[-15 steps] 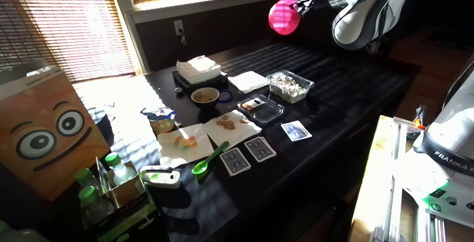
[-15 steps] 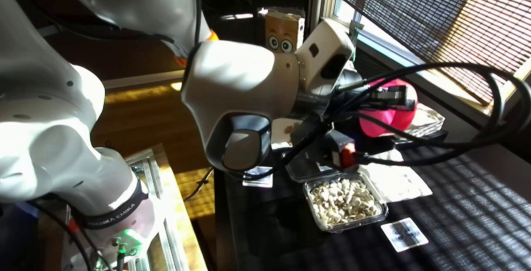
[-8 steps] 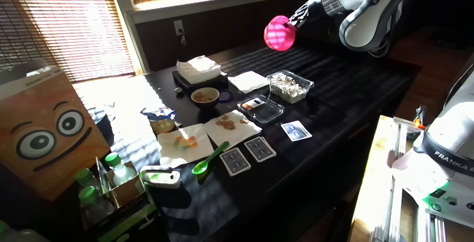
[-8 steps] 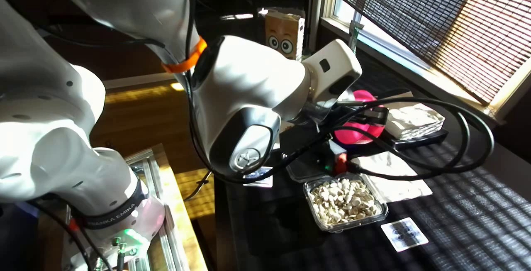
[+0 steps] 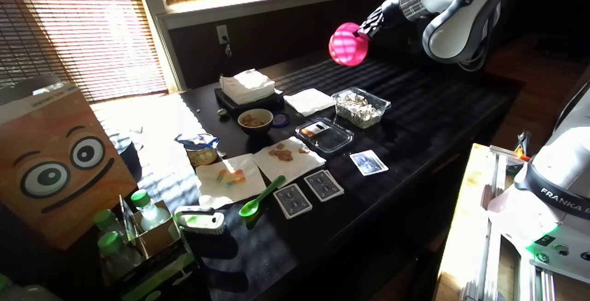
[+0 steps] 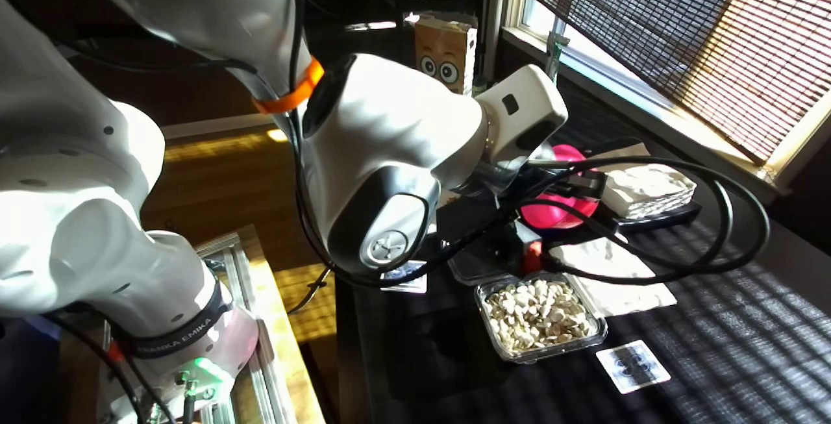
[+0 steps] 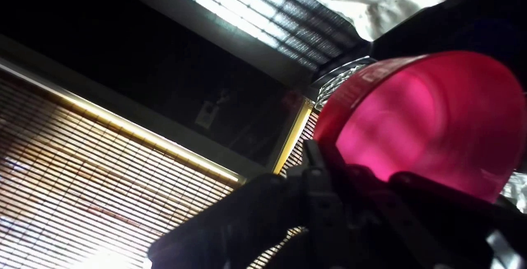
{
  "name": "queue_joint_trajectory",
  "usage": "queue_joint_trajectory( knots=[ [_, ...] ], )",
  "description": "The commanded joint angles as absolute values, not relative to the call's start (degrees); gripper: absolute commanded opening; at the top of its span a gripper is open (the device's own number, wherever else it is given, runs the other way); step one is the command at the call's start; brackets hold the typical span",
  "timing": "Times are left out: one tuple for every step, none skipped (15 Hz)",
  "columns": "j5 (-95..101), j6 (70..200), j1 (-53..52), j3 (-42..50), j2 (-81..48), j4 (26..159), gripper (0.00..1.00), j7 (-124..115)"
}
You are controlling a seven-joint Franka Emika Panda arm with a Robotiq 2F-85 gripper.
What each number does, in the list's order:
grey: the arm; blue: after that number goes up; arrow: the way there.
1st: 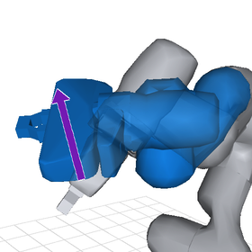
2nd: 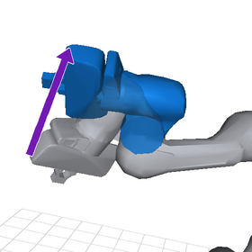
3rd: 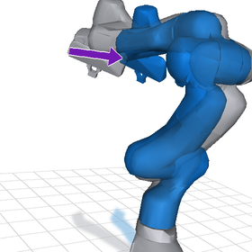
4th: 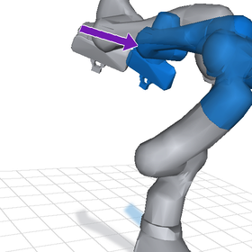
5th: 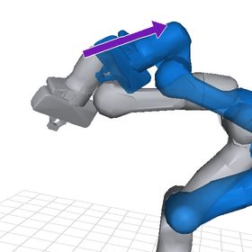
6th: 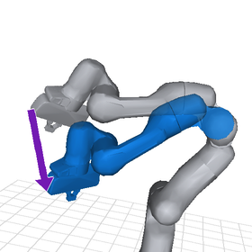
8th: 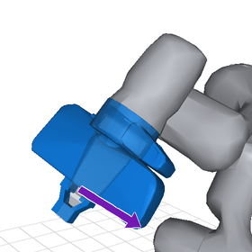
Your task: Move the objects from the pink bowl into the glass bowl
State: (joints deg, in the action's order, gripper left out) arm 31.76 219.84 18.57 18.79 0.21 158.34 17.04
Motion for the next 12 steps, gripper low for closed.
queue_joint_trajectory(
  knots=[
    [37.2, 212.6, 19.0, 19.3, 1.3, 157.7, 0.01, 12.8],
    [41.2, 209.3, 19.2, 19.5, 1.8, 157.5, 0.01, 9.4],
    [45.7, 206.3, 19.2, 19.7, 1.9, 157.1, 0.01, 5.5],
    [50.3, 204.1, 19.1, 19.8, 1.6, 156.7, 0.01, 1.1],
    [54.5, 202.4, 18.9, 19.9, 0.9, 156.5, 0.01, -3.2],
    [59.0, 200.6, 18.9, 20.2, 0.3, 156.0, 0.01, -7.7],
    [61.3, 199.0, 19.0, 20.3, -0.3, 155.6, 0.01, -10.4],
    [64.0, 198.1, 19.0, 20.3, -1.1, 155.5, 0.01, -13.7],
    [65.6, 197.8, 19.1, 20.4, -1.9, 155.3, 0.01, -15.8],
    [67.4, 198.1, 19.3, 20.5, -2.8, 155.3, 0.01, -18.2],
    [68.8, 198.3, 19.6, 20.6, -3.4, 155.0, 0.01, -20.0],
    [70.6, 198.6, 20.0, 20.6, -4.4, 154.7, 0.01, -22.1]
  ],
)
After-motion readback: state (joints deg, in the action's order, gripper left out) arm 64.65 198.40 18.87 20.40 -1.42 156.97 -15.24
